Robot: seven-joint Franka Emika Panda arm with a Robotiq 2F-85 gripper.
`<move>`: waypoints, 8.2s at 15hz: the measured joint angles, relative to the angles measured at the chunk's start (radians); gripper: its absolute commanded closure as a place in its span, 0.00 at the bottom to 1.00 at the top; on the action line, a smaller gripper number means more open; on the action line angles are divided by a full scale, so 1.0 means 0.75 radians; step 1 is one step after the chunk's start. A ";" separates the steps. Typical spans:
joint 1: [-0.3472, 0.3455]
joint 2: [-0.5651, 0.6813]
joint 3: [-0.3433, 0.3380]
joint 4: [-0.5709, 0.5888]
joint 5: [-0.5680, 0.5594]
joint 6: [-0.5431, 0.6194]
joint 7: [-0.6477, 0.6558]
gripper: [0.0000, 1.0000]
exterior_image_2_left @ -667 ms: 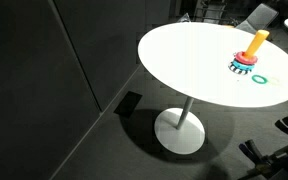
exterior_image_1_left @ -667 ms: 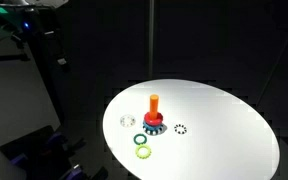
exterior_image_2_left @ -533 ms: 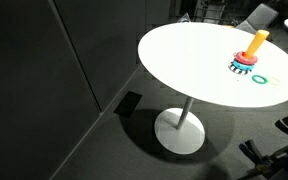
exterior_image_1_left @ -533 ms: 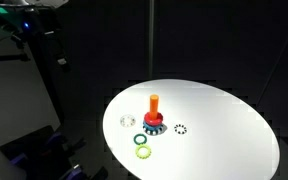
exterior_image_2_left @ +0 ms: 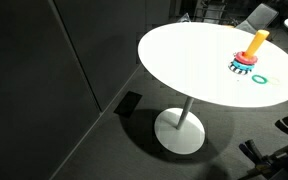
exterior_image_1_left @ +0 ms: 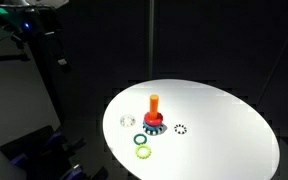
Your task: Pick up the clear ring and put it on the ring holder
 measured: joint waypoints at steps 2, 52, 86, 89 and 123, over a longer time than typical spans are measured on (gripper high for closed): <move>-0.001 0.009 -0.010 0.002 0.000 0.009 0.000 0.00; -0.008 1.077 -0.364 0.539 0.287 0.263 -0.375 0.00; 0.141 1.764 -0.237 0.513 0.294 1.014 -0.218 0.00; 0.141 1.784 -0.240 0.521 0.294 1.018 -0.213 0.00; 0.158 1.922 -0.260 0.604 0.294 1.040 -0.149 0.30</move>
